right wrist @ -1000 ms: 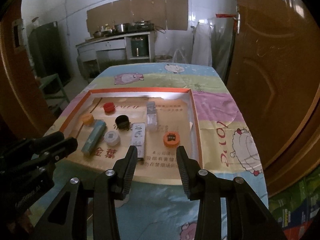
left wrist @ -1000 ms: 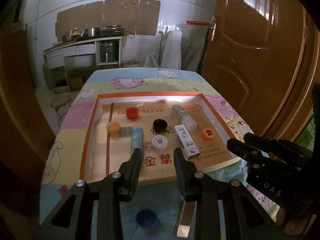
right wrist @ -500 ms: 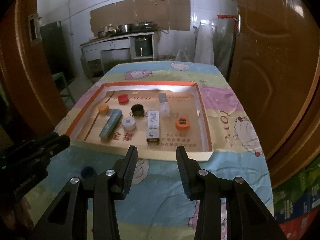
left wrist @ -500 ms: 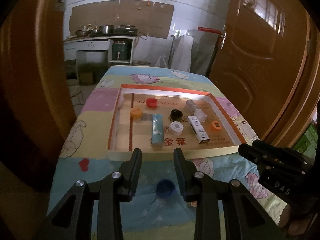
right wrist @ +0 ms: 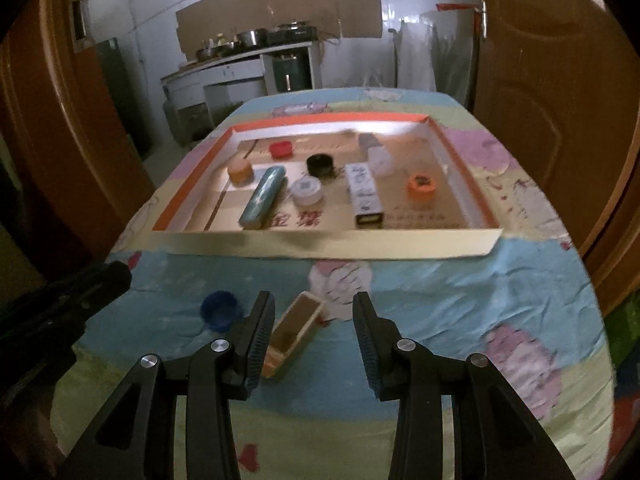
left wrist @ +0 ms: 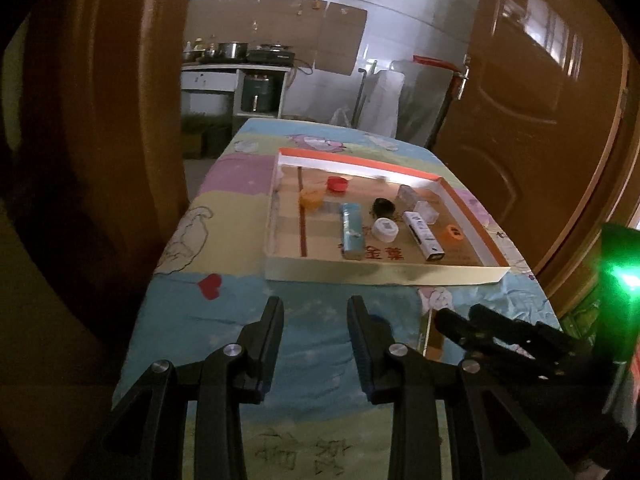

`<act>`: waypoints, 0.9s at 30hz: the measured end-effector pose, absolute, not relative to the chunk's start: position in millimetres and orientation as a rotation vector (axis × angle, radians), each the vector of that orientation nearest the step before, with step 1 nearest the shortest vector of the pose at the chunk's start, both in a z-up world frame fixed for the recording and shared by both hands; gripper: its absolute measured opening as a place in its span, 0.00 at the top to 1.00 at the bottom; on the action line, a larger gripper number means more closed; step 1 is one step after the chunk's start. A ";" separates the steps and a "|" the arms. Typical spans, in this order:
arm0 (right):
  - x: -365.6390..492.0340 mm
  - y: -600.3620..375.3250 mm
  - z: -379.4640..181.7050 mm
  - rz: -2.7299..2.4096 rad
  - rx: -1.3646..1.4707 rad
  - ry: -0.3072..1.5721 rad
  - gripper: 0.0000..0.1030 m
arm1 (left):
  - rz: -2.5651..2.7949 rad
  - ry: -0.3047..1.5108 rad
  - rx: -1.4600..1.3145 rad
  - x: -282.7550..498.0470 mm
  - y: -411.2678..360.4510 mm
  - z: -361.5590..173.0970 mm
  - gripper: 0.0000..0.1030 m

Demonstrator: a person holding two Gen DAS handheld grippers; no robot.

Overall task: Organize rigid objects
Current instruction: 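Move both grippers back toward the blue cap and gold box on the quilt, then grasp the small gold box with the right gripper while the left gripper grasps the blue cap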

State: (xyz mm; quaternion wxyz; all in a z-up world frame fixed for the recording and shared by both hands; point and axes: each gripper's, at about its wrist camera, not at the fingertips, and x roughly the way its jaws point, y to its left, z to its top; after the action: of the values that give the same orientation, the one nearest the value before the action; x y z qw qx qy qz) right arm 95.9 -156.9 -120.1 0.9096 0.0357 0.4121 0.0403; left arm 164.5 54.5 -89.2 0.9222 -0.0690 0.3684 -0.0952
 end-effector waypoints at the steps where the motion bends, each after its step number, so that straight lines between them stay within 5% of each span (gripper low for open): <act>1: 97.4 -154.6 -122.0 0.080 0.074 0.853 0.59 | -0.193 0.757 -0.145 164.2 57.0 -89.9 0.68; 11: 108.4 -132.3 -144.1 0.026 0.035 0.899 0.60 | -0.217 0.768 -0.152 161.6 63.9 -94.9 0.68; 16: 105.8 -131.6 -149.7 0.047 0.010 0.912 0.83 | -0.275 0.788 -0.127 163.9 51.5 -100.0 0.68; 19: 100.8 -137.7 -149.0 0.051 0.004 0.915 0.83 | -0.322 0.806 -0.101 166.5 38.3 -104.5 0.56; 27: 86.7 -169.9 -144.5 0.013 0.037 0.906 0.83 | -0.369 0.847 -0.022 175.7 0.4 -118.4 0.53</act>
State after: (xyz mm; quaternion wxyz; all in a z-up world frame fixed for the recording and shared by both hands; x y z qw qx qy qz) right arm 86.7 -169.9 -144.5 0.8989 0.0178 0.4377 0.0063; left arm 175.7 0.4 -118.4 0.8951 -0.0106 0.4085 -0.1782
